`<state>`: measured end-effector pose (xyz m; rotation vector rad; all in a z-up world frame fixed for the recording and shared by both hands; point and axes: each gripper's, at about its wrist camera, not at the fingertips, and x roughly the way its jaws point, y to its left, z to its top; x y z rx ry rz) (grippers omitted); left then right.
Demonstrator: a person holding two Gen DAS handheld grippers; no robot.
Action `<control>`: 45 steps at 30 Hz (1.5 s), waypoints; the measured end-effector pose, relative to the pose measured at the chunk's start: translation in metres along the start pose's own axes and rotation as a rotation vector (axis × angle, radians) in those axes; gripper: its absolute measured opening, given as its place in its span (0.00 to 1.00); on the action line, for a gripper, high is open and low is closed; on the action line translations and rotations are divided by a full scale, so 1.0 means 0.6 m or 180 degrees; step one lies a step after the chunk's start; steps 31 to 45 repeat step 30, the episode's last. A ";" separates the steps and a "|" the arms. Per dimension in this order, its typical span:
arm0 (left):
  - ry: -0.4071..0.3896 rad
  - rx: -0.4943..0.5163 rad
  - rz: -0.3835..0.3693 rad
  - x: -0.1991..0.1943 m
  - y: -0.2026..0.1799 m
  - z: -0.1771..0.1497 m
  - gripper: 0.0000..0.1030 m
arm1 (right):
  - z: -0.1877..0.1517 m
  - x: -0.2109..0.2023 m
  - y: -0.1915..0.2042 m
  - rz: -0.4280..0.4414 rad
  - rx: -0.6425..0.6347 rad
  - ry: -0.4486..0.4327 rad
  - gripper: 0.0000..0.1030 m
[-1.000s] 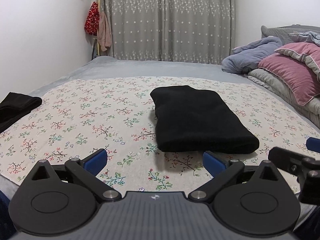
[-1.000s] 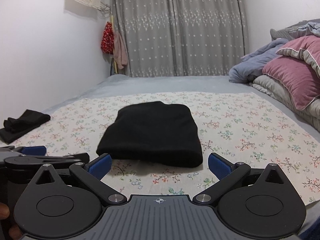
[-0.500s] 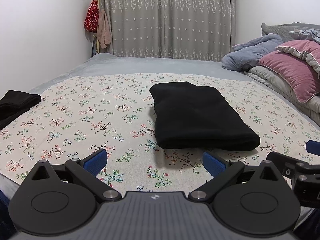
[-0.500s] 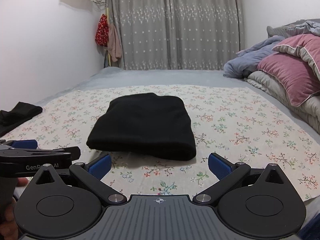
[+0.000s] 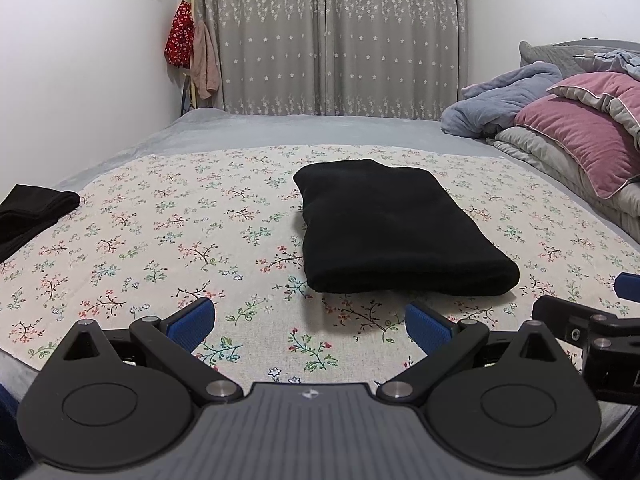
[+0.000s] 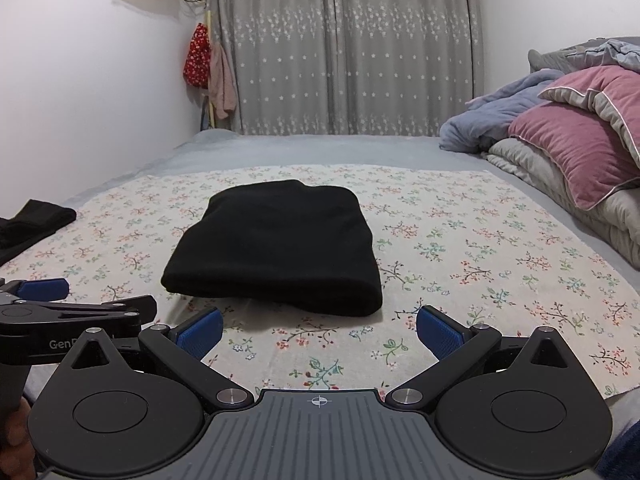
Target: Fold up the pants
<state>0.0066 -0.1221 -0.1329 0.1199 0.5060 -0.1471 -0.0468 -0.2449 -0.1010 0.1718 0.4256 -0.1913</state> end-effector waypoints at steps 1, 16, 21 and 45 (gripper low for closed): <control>0.0001 0.0008 -0.0002 0.000 -0.001 0.000 0.98 | 0.000 0.000 0.000 -0.0006 -0.0002 0.0000 1.00; 0.0018 0.0067 -0.0060 -0.001 -0.011 -0.005 0.98 | -0.001 0.000 -0.003 -0.0018 -0.0010 0.0040 1.00; 0.0025 0.0093 -0.0055 0.000 -0.014 -0.005 0.98 | -0.001 0.000 -0.002 -0.0018 -0.0011 0.0041 1.00; 0.0036 0.0093 -0.0077 -0.001 -0.014 -0.004 0.98 | -0.003 0.003 -0.003 -0.0006 -0.0036 0.0060 1.00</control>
